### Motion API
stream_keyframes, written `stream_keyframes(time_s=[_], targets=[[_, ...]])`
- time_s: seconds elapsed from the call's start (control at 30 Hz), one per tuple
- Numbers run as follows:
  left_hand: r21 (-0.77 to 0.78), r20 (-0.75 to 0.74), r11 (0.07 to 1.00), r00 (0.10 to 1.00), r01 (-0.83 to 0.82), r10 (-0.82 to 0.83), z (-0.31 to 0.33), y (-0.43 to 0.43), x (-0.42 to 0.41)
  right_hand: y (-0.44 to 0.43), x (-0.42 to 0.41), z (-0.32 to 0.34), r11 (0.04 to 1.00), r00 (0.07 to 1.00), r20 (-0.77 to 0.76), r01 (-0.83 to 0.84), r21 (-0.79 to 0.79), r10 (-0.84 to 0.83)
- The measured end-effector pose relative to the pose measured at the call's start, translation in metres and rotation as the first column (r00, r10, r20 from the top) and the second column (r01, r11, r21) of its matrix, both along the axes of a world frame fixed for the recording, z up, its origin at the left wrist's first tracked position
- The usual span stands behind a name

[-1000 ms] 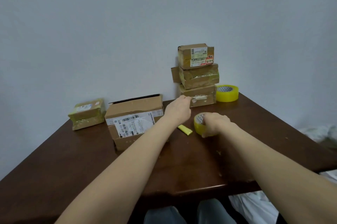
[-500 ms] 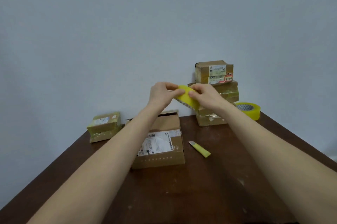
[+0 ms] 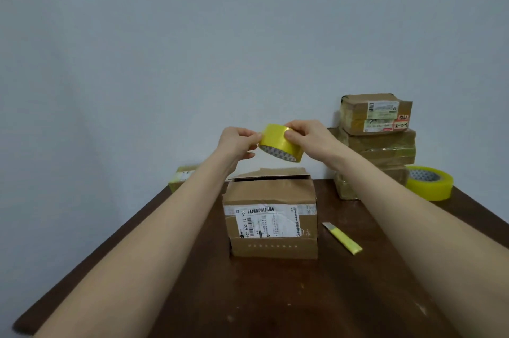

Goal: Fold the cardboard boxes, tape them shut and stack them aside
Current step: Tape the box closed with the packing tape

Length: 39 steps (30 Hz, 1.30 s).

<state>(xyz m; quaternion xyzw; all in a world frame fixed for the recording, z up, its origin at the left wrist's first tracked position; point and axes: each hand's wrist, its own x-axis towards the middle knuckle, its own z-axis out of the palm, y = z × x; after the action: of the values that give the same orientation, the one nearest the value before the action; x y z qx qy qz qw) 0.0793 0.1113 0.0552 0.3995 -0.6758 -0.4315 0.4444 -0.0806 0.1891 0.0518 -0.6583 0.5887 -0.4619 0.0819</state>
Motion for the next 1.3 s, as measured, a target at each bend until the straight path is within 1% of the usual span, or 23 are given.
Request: stream_keyframes(time_s=[0.1, 0.17, 0.27, 0.33, 0.4, 0.47, 0.57, 0.63, 0.7, 0.83, 0.87, 0.9, 0.93, 0.97, 1.03, 1.1, 1.17, 1.2, 1.23, 1.3], targets=[[-0.082, 0.042, 0.995, 0.997, -0.064, 0.068, -0.001, -0.003, -0.001, -0.007, 0.003, 0.001, 1.0, 0.999, -0.037, 0.011, 0.016, -0.01], [-0.098, 0.047, 0.99, 0.994, -0.097, 0.102, -0.001, -0.004, -0.002, -0.01, 0.005, 0.003, 1.0, 0.999, -0.043, 0.014, 0.014, -0.014], [-0.048, 0.021, 0.99, 0.991, -0.132, 0.133, 0.0, -0.009, 0.002, -0.009, 0.006, 0.006, 0.999, 0.999, 0.05, -0.022, 0.029, 0.021], [-0.017, 0.002, 0.989, 0.989, -0.147, 0.147, 0.001, -0.013, 0.006, -0.008, 0.007, 0.007, 0.992, 0.982, 0.165, -0.103, 0.067, 0.09], [0.034, -0.027, 0.991, 0.991, -0.133, 0.134, 0.001, -0.015, 0.009, -0.009, 0.008, 0.008, 0.978, 0.966, 0.219, -0.167, 0.124, 0.137], [0.122, -0.112, 0.988, 0.988, -0.092, 0.106, -0.002, -0.017, 0.011, -0.012, 0.008, 0.007, 0.972, 0.967, 0.218, -0.171, 0.164, 0.134], [0.237, -0.294, 0.971, 0.952, -0.015, 0.087, -0.01, -0.018, 0.012, -0.016, 0.006, 0.004, 0.98, 0.962, 0.239, -0.165, 0.114, 0.134], [0.277, -0.379, 0.96, 0.922, 0.036, 0.075, -0.013, -0.018, 0.012, -0.018, 0.006, 0.002, 0.978, 0.953, 0.265, -0.179, 0.103, 0.147], [0.281, -0.411, 0.958, 0.909, 0.059, 0.065, -0.011, -0.017, 0.011, -0.021, 0.008, -0.002, 0.98, 0.954, 0.266, -0.169, 0.108, 0.135], [0.306, -0.503, 0.946, 0.862, 0.111, 0.062, -0.001, -0.016, 0.01, -0.028, 0.009, -0.016, 0.991, 0.996, 0.087, 0.015, 0.136, -0.027], [0.323, -0.538, 0.936, 0.841, 0.139, 0.061, 0.002, -0.015, 0.01, -0.03, 0.007, -0.02, 0.989, 0.998, 0.06, 0.023, 0.143, -0.032], [0.341, -0.575, 0.924, 0.816, 0.172, 0.06, 0.004, -0.014, 0.01, -0.032, 0.006, -0.025, 0.99, 0.997, 0.075, 0.009, 0.144, -0.02], [0.357, -0.606, 0.913, 0.793, 0.199, 0.064, 0.005, -0.013, 0.01, -0.033, 0.004, -0.028, 0.99, 0.99, 0.139, -0.012, 0.137, -0.007], [0.373, -0.629, 0.902, 0.774, 0.217, 0.074, 0.005, -0.012, 0.01, -0.031, 0.005, -0.029, 0.992, 0.971, 0.238, -0.039, 0.12, 0.01], [0.403, -0.667, 0.883, 0.738, 0.241, 0.103, 0.003, -0.012, 0.011, -0.031, 0.004, -0.03, 0.993, 0.914, 0.406, -0.074, 0.087, 0.033], [0.421, -0.704, 0.869, 0.698, 0.261, 0.132, 0.001, -0.012, 0.011, -0.033, 0.004, -0.029, 0.992, 0.857, 0.512, -0.107, 0.066, 0.058], [0.423, -0.705, 0.873, 0.693, 0.244, 0.148, 0.0, -0.012, 0.012, -0.031, 0.007, -0.024, 0.989, 0.783, 0.611, -0.15, 0.005, 0.116], [0.416, -0.683, 0.885, 0.714, 0.208, 0.153, -0.001, -0.013, 0.012, -0.03, 0.008, -0.02, 0.988, 0.766, 0.627, -0.155, -0.03, 0.139], [0.404, -0.645, 0.901, 0.747, 0.156, 0.16, -0.002, -0.013, 0.012, -0.029, 0.009, -0.016, 0.988, 0.777, 0.611, -0.146, -0.057, 0.151], [0.393, -0.559, 0.919, 0.805, 0.046, 0.198, -0.008, -0.016, 0.011, -0.028, 0.011, -0.007, 0.99, 0.844, 0.518, -0.116, -0.078, 0.14]])
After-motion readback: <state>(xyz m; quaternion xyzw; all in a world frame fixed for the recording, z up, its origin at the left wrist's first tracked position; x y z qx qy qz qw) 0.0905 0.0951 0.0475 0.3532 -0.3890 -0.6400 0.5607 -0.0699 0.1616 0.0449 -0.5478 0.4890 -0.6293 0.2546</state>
